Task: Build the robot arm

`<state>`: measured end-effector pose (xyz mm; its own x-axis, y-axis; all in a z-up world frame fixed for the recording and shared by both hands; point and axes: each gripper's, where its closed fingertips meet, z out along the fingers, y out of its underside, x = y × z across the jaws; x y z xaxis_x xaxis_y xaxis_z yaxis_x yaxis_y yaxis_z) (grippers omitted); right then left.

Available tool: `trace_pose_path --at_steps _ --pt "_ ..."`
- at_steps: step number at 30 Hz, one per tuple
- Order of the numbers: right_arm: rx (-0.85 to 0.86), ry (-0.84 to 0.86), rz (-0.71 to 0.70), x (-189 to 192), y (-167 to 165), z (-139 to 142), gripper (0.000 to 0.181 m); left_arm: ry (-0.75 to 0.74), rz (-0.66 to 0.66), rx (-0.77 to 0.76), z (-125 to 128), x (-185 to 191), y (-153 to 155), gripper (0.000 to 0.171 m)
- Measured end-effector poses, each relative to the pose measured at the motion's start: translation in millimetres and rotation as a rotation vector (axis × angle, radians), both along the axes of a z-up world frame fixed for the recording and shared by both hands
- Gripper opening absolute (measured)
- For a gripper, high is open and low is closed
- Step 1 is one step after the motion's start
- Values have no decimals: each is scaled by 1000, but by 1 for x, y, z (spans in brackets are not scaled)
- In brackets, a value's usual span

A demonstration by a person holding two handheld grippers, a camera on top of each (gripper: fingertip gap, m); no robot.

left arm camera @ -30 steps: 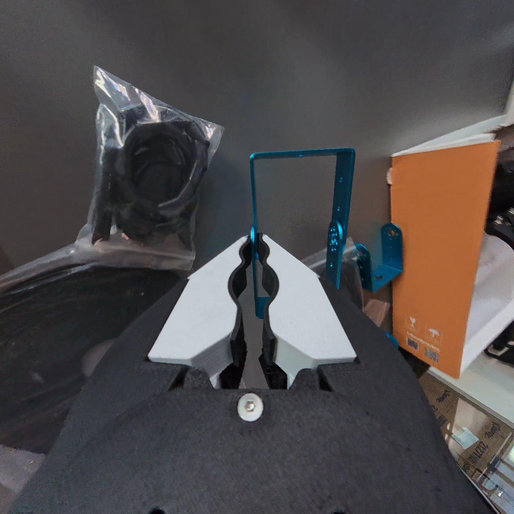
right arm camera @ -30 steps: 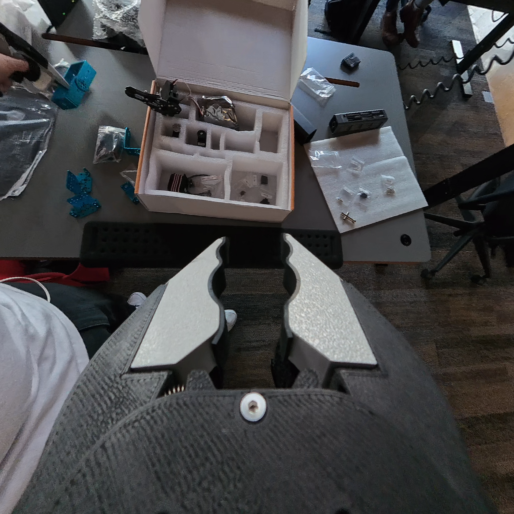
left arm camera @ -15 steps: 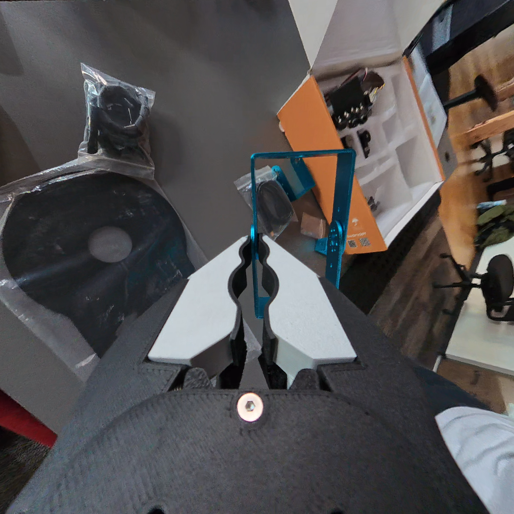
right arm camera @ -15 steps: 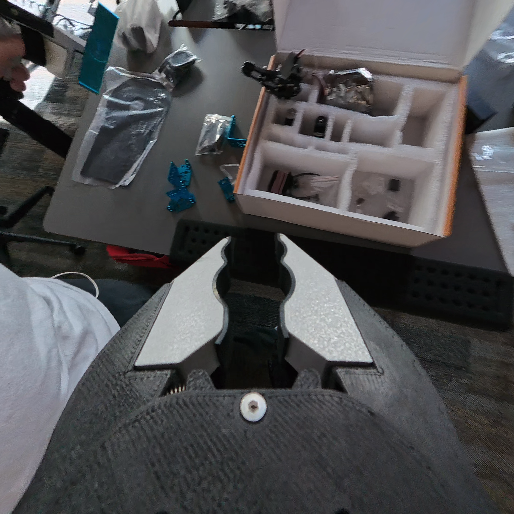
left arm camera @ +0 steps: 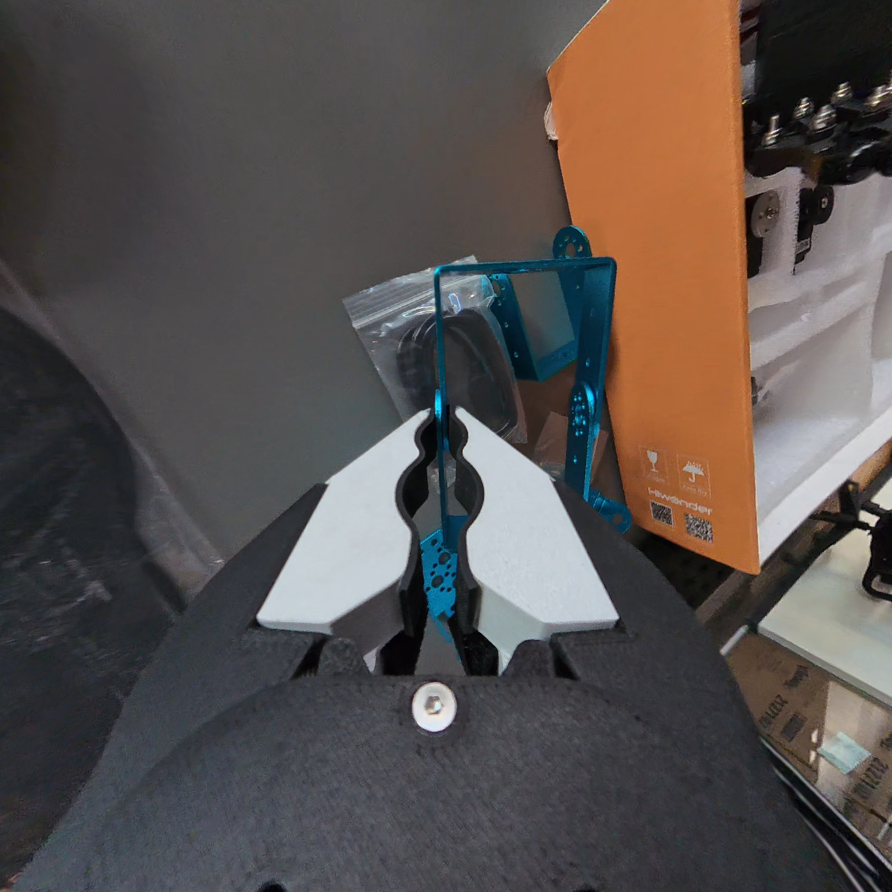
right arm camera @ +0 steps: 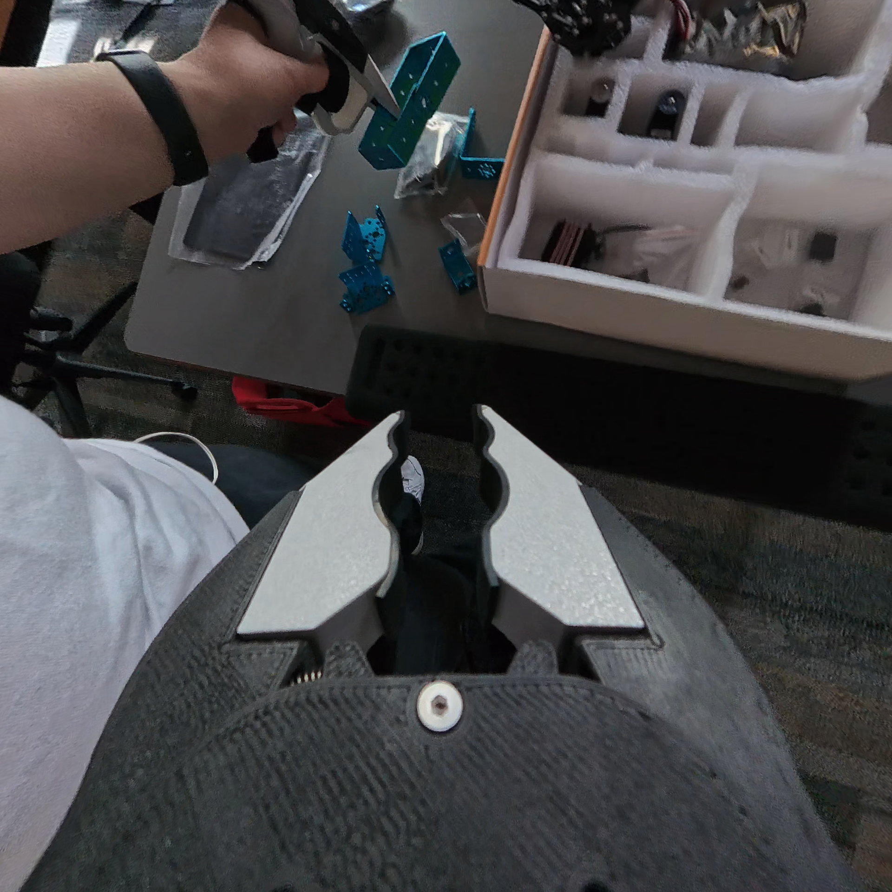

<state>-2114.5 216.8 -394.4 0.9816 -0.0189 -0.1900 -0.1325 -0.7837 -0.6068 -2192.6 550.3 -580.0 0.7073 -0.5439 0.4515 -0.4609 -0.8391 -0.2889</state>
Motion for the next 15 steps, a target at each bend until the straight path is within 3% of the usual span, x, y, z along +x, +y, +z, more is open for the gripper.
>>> trace_pose_path --at_steps 8,15 --pt "-26 30 -125 35 -47 -20 25 79 55 3 -14 20 -8 2" --pt "-55 65 -94 78 -65 -45 23 174 68 45 -21 35 -19 2"
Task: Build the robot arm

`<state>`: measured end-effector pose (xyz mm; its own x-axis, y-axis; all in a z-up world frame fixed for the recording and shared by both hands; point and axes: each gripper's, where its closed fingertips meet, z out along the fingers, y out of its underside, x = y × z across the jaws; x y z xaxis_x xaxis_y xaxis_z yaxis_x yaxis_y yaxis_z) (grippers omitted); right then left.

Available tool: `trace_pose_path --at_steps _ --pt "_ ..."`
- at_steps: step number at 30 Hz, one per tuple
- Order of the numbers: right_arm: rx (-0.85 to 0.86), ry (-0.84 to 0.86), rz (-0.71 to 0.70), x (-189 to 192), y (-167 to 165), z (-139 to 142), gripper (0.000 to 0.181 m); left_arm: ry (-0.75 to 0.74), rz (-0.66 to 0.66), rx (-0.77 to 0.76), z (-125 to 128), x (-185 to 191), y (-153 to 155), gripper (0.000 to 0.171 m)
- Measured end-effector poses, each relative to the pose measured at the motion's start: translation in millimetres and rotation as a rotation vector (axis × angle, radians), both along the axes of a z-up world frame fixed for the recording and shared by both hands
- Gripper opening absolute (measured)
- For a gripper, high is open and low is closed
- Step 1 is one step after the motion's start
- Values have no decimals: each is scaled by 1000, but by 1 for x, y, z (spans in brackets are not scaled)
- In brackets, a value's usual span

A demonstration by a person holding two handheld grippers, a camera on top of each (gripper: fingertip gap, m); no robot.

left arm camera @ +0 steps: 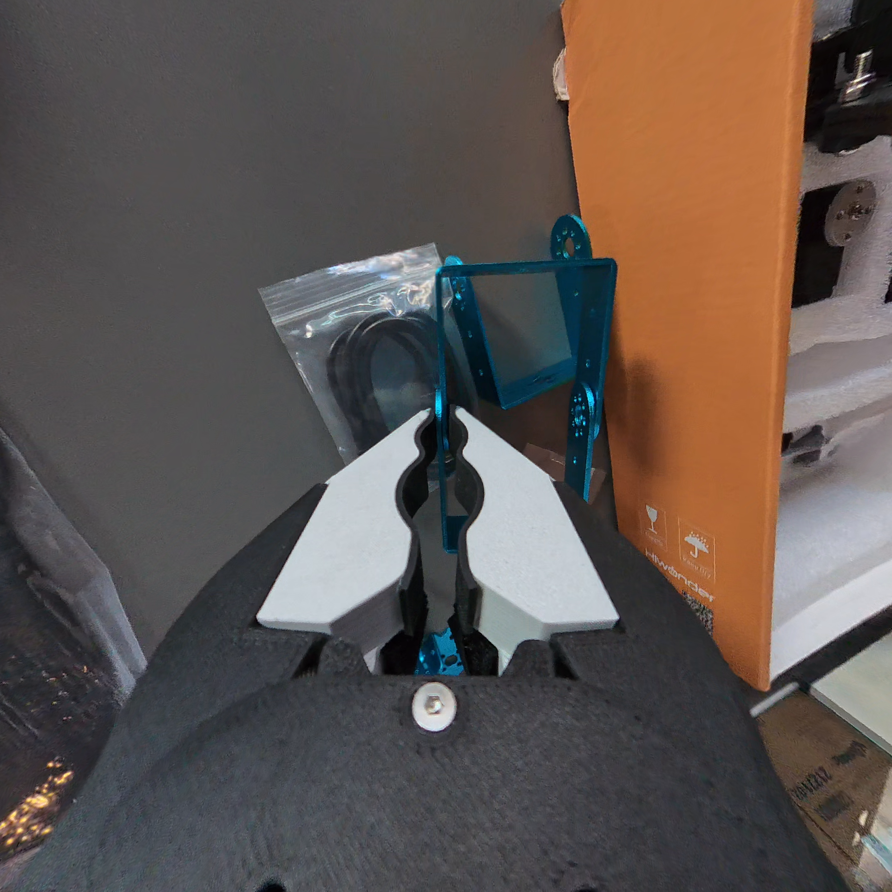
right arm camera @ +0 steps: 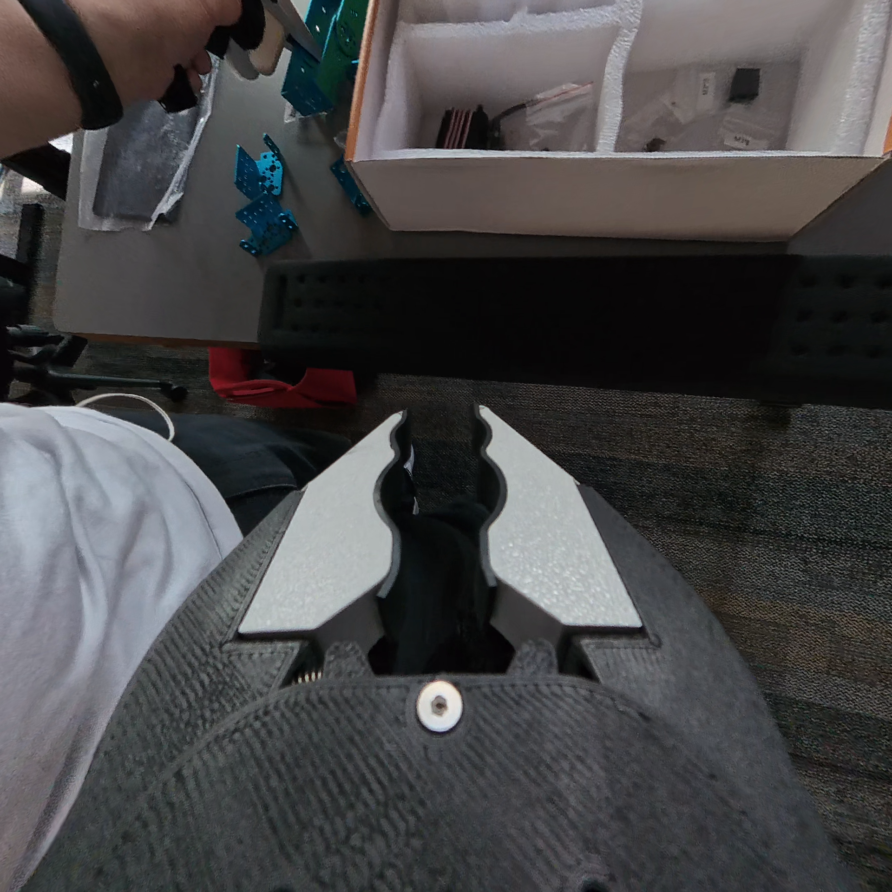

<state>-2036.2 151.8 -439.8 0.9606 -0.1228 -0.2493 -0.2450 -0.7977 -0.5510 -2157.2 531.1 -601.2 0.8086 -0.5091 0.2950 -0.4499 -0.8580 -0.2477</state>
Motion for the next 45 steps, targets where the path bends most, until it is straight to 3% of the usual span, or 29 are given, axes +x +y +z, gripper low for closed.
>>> trace_pose_path --at_steps 3,10,12,17,20,27,45 --pt "-21 16 12 26 -7 -8 23 22 -48 46 5 5 5 2" --pt "6 56 -55 79 -24 -12 19 60 -451 253 25 -15 48 2" --pt "-25 64 -93 87 -33 -19 17 66 -373 186 24 -26 57 2" --pt "-48 60 -261 83 -36 -23 16 -144 43 -72 12 -15 57 2" --pt "-5 106 -326 59 -23 -19 14 -165 158 -85 5 -10 56 2" --pt "-83 131 -248 27 -13 -35 14 -44 141 -42 -7 -16 61 2" --pt "-130 209 -170 66 -17 -62 14 164 176 68 -12 -25 56 2"
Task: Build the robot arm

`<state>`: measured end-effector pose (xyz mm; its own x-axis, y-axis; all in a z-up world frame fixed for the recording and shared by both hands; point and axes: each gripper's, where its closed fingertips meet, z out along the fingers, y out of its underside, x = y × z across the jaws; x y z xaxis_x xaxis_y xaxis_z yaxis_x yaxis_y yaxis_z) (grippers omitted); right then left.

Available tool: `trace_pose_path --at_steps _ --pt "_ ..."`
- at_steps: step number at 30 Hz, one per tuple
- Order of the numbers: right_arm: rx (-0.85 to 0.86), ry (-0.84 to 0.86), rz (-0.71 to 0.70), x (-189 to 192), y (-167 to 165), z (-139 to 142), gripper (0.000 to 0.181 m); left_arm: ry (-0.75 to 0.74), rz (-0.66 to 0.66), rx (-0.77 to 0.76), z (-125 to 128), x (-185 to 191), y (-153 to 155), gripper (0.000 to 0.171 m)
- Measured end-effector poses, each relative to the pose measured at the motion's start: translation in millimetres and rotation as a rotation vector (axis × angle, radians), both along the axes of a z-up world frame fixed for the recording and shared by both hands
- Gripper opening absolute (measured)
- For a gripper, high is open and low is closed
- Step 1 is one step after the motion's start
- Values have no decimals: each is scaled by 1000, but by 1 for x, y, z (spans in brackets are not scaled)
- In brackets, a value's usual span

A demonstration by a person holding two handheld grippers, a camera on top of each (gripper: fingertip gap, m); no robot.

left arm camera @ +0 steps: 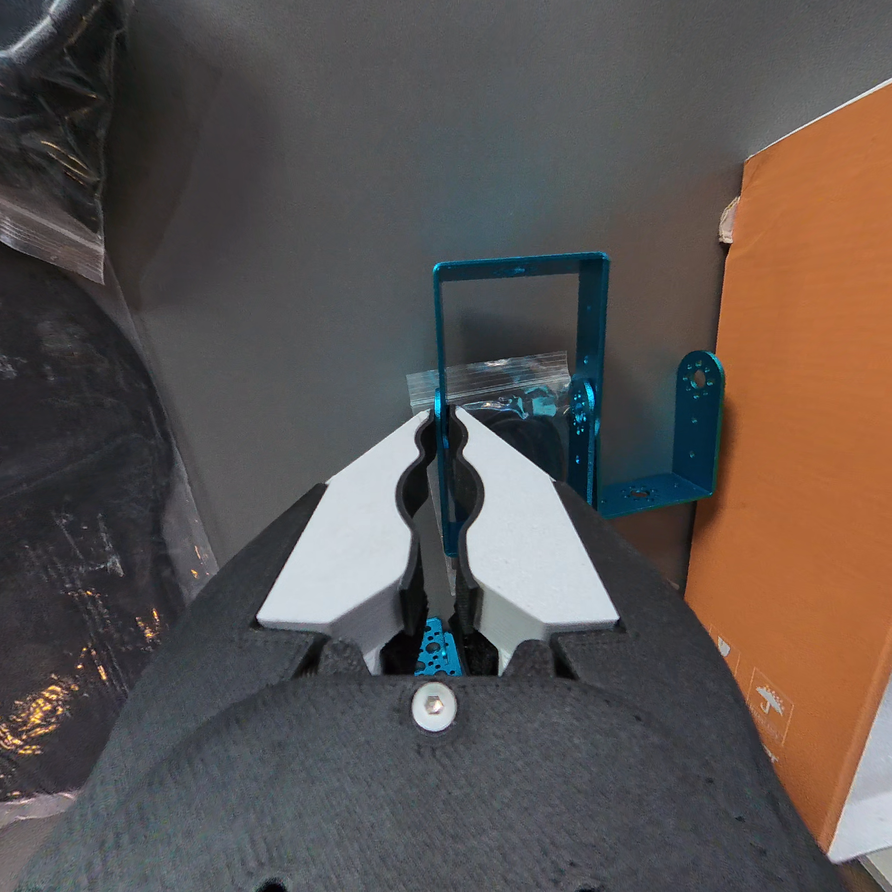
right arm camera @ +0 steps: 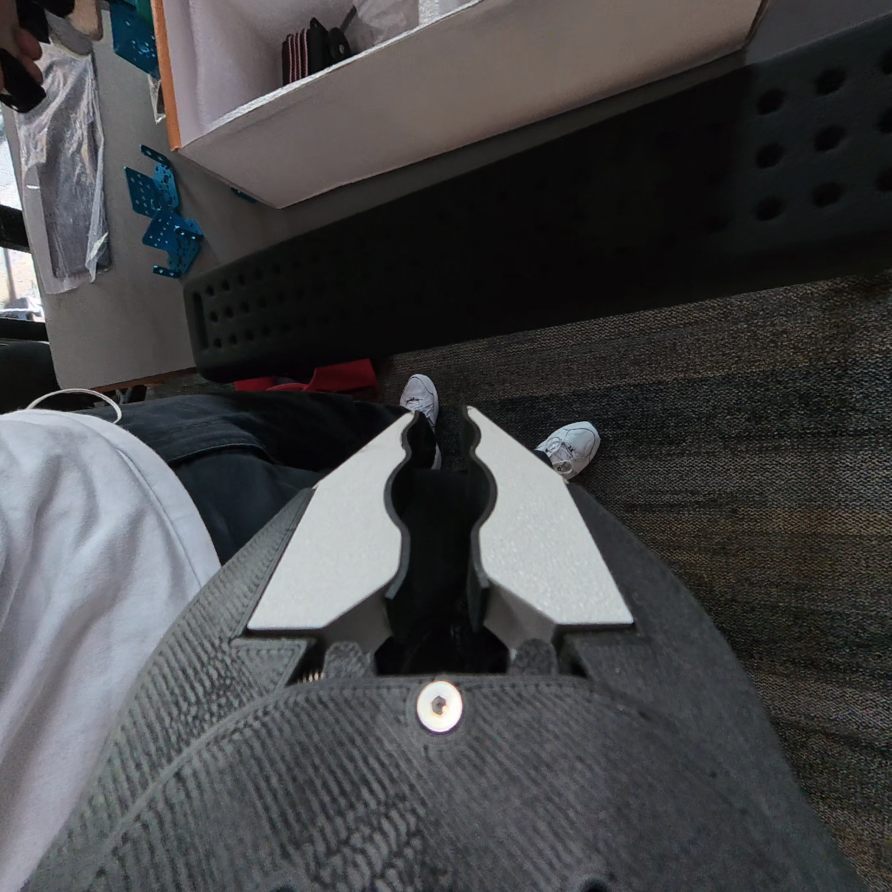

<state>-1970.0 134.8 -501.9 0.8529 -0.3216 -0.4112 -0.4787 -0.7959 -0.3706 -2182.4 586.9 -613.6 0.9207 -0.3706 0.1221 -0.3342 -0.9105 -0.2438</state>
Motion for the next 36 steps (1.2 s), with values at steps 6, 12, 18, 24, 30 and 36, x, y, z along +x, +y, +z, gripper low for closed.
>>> trace_pose_path --at_steps 6,12,18,24,30,36 --pt "-8 24 0 12 -5 -2 14 25 28 29 -3 2 -2 2" --pt "-23 35 8 20 -10 -5 14 64 7 63 -5 5 -6 3" --pt "-37 33 29 23 -11 -5 13 38 48 85 -7 5 -3 2" --pt "-59 37 45 19 -16 -7 13 26 46 101 -7 6 -1 2" --pt "-63 44 56 13 -13 -8 13 17 37 95 -7 7 0 2" --pt "-49 41 62 6 -6 -5 13 -66 3 101 4 3 3 2"
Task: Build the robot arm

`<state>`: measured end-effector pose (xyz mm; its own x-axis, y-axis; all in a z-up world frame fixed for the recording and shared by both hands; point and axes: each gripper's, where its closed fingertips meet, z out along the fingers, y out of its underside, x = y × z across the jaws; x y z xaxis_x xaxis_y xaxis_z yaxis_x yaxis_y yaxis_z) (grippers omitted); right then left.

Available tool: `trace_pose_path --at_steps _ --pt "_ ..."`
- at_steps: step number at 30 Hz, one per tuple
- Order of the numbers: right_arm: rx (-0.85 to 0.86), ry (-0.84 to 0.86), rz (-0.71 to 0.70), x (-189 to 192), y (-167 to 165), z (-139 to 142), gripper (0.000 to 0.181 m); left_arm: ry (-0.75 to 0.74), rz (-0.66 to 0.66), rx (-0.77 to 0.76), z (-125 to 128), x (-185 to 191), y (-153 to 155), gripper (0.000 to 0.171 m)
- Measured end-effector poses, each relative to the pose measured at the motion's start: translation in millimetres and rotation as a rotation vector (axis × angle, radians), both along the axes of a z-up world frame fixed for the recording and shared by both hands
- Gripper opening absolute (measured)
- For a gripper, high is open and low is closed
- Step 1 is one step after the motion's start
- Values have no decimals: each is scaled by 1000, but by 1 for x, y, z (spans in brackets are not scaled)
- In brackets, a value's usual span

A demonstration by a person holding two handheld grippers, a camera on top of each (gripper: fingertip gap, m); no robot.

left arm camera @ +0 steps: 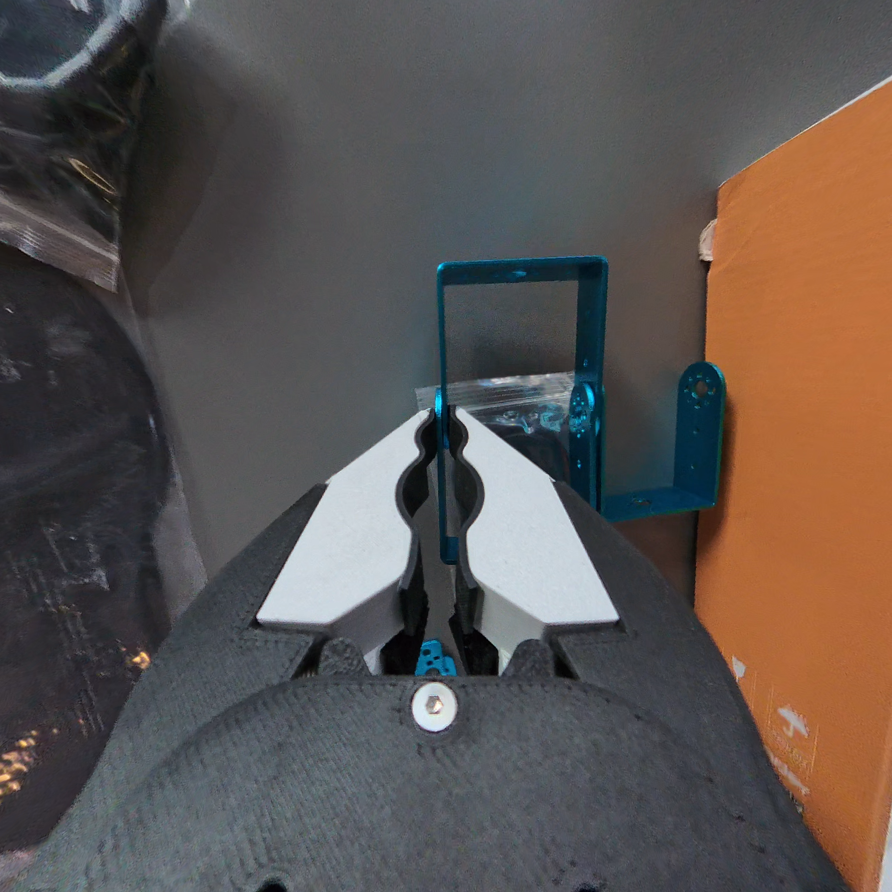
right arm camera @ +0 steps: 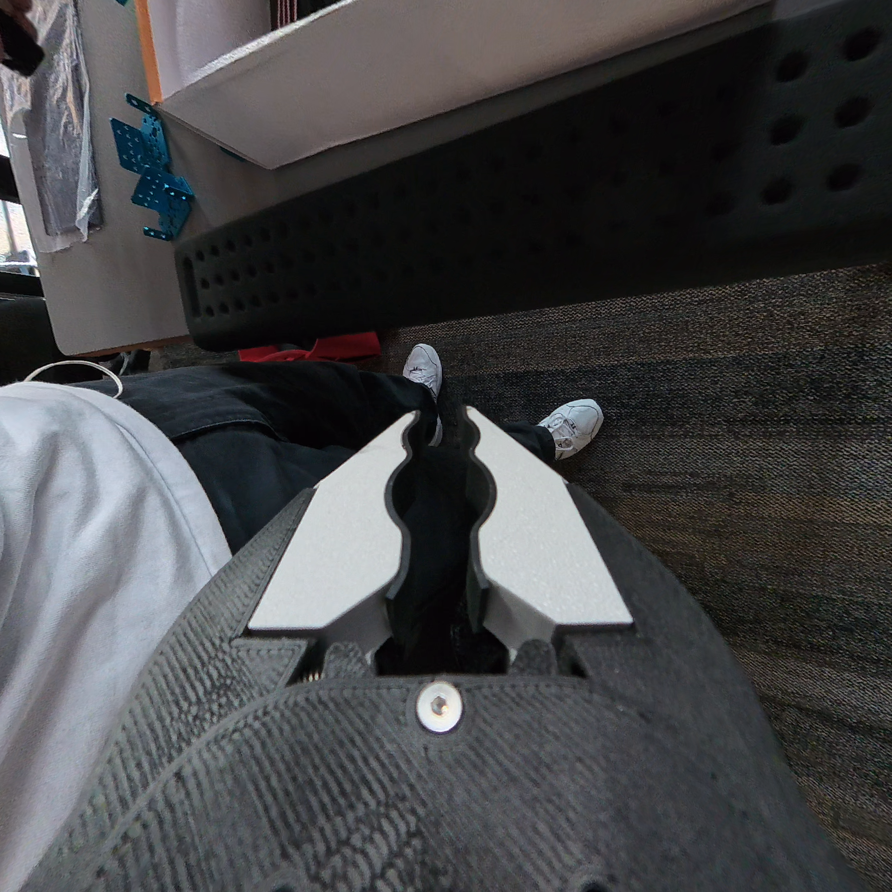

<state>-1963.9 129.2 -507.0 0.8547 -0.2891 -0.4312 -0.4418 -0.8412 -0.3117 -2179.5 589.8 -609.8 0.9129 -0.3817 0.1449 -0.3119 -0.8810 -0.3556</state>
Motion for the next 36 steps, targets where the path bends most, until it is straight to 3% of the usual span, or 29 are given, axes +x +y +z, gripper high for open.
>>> trace_pose_path --at_steps 3,6,14,21,25,30,32,36 --pt "16 -4 2 -6 6 2 13 -144 -33 25 23 -9 10 2" --pt "29 -12 5 -13 14 0 13 -388 -73 -7 63 -12 13 2" --pt "114 -12 -7 -60 63 5 13 -970 -256 -45 213 -16 -2 2" --pt "253 -16 37 -132 104 45 13 -1142 -548 -137 291 23 -54 2" --pt "325 -44 43 -144 99 71 13 -1172 -755 -150 334 73 -105 1" --pt "451 -121 -60 -100 70 117 12 -1248 -1010 -287 389 158 -206 1" --pt "584 -104 -126 -71 53 164 12 -1257 -1131 -364 405 197 -262 1" --pt "970 -11 -211 -3 1 299 28 -1257 -1374 -488 433 279 -396 2"
